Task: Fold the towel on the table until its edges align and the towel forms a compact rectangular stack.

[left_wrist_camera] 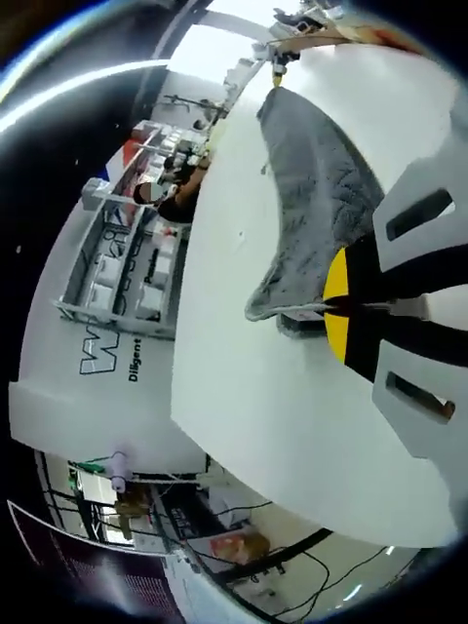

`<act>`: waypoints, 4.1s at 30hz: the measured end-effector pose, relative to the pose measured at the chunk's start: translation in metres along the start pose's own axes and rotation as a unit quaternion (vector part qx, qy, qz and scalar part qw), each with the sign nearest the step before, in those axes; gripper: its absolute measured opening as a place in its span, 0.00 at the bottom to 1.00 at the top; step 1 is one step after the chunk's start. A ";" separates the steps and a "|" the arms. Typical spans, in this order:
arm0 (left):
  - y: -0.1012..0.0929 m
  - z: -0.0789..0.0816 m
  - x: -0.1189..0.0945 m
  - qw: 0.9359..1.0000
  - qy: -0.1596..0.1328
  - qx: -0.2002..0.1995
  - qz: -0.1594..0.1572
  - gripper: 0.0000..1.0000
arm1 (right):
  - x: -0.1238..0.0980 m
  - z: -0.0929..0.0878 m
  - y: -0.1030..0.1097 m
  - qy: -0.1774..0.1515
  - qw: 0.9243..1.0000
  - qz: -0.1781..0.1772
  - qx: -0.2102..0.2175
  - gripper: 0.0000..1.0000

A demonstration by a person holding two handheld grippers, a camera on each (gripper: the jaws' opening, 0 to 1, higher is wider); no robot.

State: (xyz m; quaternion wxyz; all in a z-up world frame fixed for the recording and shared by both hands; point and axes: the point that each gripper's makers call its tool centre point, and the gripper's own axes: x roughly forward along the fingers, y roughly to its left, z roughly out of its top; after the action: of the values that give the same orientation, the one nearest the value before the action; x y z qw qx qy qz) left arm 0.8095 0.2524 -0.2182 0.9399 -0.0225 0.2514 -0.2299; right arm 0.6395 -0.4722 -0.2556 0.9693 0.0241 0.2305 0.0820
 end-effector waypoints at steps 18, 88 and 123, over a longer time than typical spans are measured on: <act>0.013 -0.026 0.032 0.998 0.055 -0.002 0.001 0.16 | -0.002 -0.012 -0.010 0.028 0.999 -0.013 -0.044 0.08; 0.013 0.060 0.104 0.996 -0.074 0.041 -0.008 0.02 | 0.000 -0.015 0.002 0.013 0.999 -0.006 -0.029 0.08; -0.018 -0.042 0.024 0.997 0.040 -0.034 -0.050 0.48 | 0.001 -0.018 0.002 0.014 1.000 0.003 0.013 0.10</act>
State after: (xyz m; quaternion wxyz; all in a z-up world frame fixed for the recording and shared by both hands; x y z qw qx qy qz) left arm 0.7997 0.2290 -0.2633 0.9152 -0.0580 0.2950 -0.2683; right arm 0.6321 -0.4703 -0.2718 0.9655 0.0359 0.2447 0.0819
